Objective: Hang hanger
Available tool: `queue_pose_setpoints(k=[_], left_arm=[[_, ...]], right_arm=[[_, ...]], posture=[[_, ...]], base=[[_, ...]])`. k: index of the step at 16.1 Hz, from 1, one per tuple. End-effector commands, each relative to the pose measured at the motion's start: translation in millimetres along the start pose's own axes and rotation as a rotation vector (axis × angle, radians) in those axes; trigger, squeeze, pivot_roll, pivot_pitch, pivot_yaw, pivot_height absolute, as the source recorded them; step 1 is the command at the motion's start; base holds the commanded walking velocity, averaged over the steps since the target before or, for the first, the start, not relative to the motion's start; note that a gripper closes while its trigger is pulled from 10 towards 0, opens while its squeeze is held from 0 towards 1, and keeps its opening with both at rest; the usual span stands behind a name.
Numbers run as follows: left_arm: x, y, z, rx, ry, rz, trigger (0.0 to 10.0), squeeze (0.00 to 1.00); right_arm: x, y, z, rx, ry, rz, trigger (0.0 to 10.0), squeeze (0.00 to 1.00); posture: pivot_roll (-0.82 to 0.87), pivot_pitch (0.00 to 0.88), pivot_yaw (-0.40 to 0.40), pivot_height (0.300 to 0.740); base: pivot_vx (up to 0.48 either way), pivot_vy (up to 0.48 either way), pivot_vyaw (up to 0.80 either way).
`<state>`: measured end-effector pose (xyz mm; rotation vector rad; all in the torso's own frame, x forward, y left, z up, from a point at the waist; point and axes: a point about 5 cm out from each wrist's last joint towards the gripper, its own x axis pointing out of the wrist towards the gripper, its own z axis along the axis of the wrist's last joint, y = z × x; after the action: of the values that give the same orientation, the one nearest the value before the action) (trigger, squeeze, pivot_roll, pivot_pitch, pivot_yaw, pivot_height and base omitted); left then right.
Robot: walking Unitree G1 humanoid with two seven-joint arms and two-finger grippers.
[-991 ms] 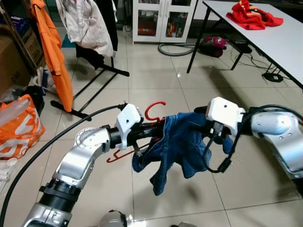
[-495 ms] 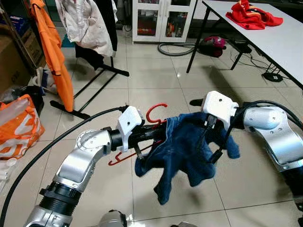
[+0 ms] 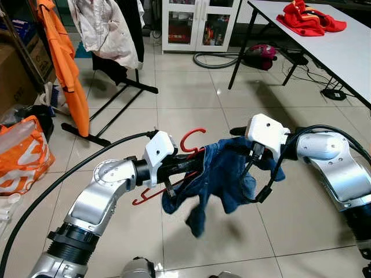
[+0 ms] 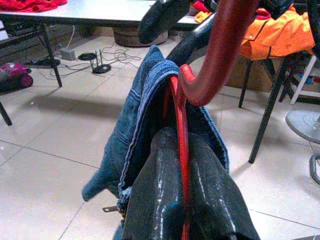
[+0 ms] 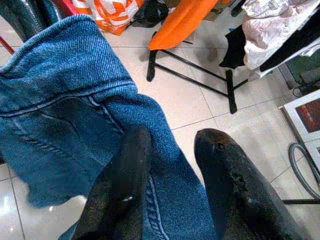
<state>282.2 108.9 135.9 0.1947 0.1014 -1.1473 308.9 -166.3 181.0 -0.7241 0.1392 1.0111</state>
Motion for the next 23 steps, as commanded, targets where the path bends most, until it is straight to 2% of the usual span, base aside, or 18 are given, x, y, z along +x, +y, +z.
queue_pose_setpoints(k=[1, 16, 17, 18, 19, 23], left_arm=[[3.3, -4.2, 11.2, 0.035, -0.036, -0.034, 10.0, 0.00], [2.2, -2.7, 12.0, 0.048, -0.029, -0.047, 10.0, 0.00], [2.4, -3.1, 12.1, 0.048, -0.029, -0.048, 10.0, 0.00], [2.6, -3.6, 12.1, 0.048, -0.029, -0.050, 10.0, 0.00], [2.8, -4.2, 12.0, 0.047, -0.029, -0.052, 10.0, 0.00], [2.8, -4.2, 11.8, 0.047, -0.029, -0.053, 10.0, 0.00]], right_arm=[[-3.2, 1.2, -2.7, -0.021, 0.020, 0.019, 0.0, 0.00], [-9.4, 12.2, -2.4, -0.011, 0.011, 0.109, 0.0, 0.00], [-9.0, 10.4, -2.0, -0.001, 0.010, 0.089, 0.0, 0.97], [-8.8, 9.2, -2.3, 0.014, 0.012, 0.075, 4.3, 1.00], [-8.9, 10.3, -3.0, 0.018, 0.018, 0.085, 10.0, 1.00], [-9.4, 13.3, -2.6, 0.020, 0.018, 0.112, 10.0, 1.00]], posture=[[0.02, 0.056, -0.075, 0.740], [0.02, 0.061, -0.074, 0.740], [0.02, 0.062, -0.073, 0.740], [0.02, 0.063, -0.073, 0.740], [0.02, 0.063, -0.073, 0.740], [0.02, 0.065, -0.072, 0.740]], base=[[0.000, 0.000, 0.00], [0.000, 0.000, 0.00], [0.000, 0.000, 0.00], [0.000, 0.000, 0.00], [0.000, 0.000, 0.00], [0.000, 0.000, 0.00]])
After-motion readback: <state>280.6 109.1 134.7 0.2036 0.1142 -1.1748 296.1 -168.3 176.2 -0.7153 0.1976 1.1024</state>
